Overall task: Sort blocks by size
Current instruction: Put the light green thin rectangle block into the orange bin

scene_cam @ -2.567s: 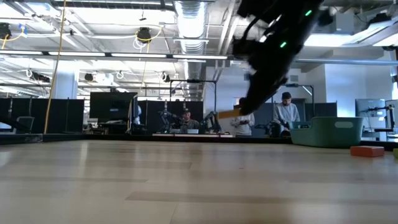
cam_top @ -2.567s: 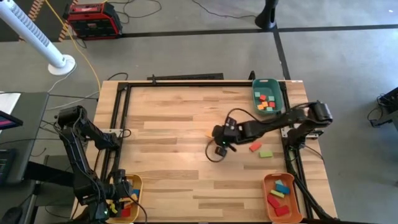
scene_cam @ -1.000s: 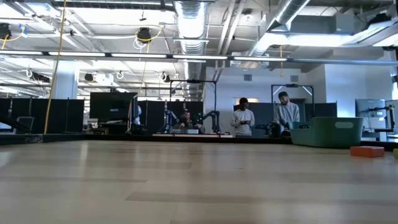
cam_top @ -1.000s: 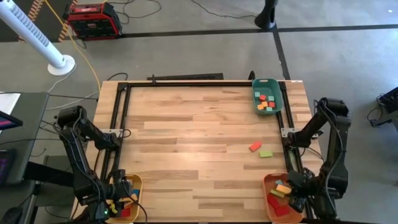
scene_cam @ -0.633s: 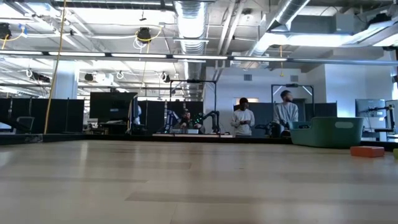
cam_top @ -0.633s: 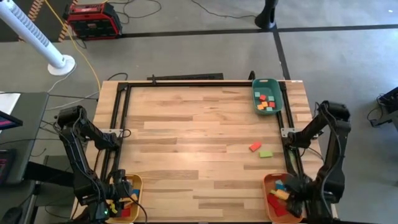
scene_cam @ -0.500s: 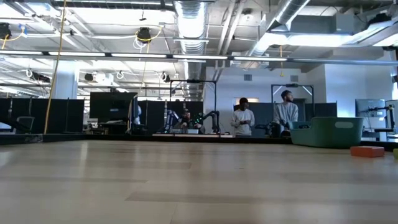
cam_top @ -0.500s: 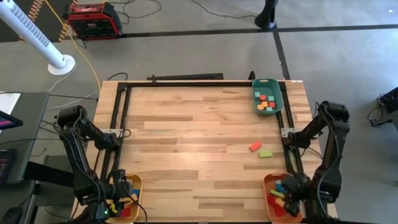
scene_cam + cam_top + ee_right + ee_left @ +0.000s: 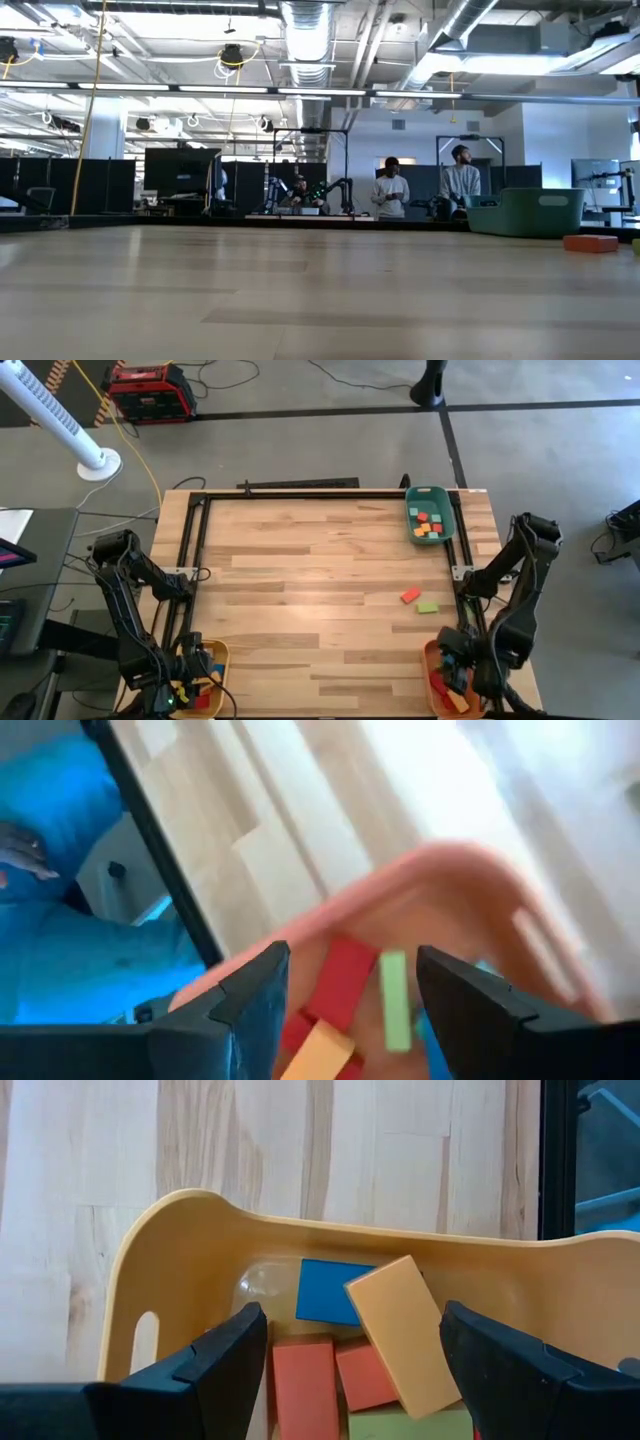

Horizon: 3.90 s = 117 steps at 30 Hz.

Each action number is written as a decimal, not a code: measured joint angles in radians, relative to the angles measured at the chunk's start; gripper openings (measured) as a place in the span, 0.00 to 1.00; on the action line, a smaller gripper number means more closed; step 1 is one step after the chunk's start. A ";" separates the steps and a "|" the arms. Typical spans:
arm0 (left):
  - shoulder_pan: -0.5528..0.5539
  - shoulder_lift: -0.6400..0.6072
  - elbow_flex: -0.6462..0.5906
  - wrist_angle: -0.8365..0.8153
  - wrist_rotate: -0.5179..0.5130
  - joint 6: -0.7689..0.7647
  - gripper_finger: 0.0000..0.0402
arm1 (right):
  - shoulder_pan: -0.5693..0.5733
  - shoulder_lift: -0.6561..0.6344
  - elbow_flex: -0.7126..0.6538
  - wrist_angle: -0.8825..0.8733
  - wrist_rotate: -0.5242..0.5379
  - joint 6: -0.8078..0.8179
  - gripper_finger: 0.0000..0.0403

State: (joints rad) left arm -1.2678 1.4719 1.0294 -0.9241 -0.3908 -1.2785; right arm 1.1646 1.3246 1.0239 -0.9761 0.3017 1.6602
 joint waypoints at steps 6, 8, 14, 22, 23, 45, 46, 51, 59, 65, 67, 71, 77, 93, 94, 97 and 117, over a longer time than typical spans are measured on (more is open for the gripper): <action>0.000 0.000 0.000 0.000 0.000 0.000 0.71 | -0.143 -0.043 0.000 -0.129 0.013 -0.174 0.62; 0.000 0.000 0.000 0.000 0.000 0.000 0.71 | -0.200 -0.045 0.000 -0.167 0.013 -0.250 0.62; 0.000 0.000 0.000 0.000 0.000 0.000 0.71 | -0.372 -0.045 0.000 -0.295 0.013 -0.476 0.62; 0.000 0.000 0.000 0.000 0.000 0.000 0.71 | -0.559 -0.044 -0.072 -0.357 -0.071 -0.743 0.62; 0.000 0.000 0.000 0.000 0.000 0.000 0.71 | -0.577 -0.044 -0.089 -0.348 -0.089 -0.768 0.62; 0.000 0.000 0.000 0.000 0.000 0.000 0.71 | -0.761 -0.044 -0.384 -0.071 -0.235 -0.978 0.62; 0.000 0.000 0.000 0.000 0.000 0.000 0.71 | -0.762 -0.044 -0.395 -0.062 -0.246 -0.980 0.62; 0.000 0.000 0.000 0.000 0.000 0.000 0.71 | -0.759 -0.044 -0.444 0.000 -0.265 -0.981 0.62; 0.000 0.000 0.000 0.000 0.000 0.000 0.71 | -0.759 -0.045 -0.493 0.103 -0.281 -0.964 0.61; 0.000 0.000 0.000 0.000 0.000 0.000 0.71 | -0.759 -0.045 -0.494 0.112 -0.281 -0.954 0.48; 0.000 0.000 0.000 0.000 0.000 0.000 0.71 | -0.759 -0.046 -0.494 0.117 -0.282 -0.953 0.42; 0.000 0.000 0.000 0.000 0.000 0.000 0.71 | -0.759 -0.046 -0.493 0.119 -0.282 -0.945 0.38; 0.000 0.000 0.000 0.000 0.000 0.000 0.71 | -0.744 -0.043 -0.457 0.091 -0.273 -0.909 0.39; 0.000 0.000 0.000 0.000 0.000 0.000 0.71 | -0.615 -0.043 -0.187 -0.112 -0.249 -0.787 0.39; 0.000 0.000 0.000 0.000 0.000 0.000 0.71 | -0.600 -0.043 -0.167 -0.120 -0.247 -0.773 0.39; 0.000 0.000 0.000 0.000 0.000 0.000 0.71 | -0.552 -0.043 -0.117 -0.124 -0.247 -0.730 0.39; 0.000 0.000 0.000 0.000 0.000 0.000 0.71 | -0.098 -0.044 -0.023 -0.074 -0.247 -0.099 0.39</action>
State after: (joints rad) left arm -1.2682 1.4719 1.0294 -0.9241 -0.3912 -1.2789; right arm 1.0668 1.2808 1.0009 -1.0497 0.0543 1.5614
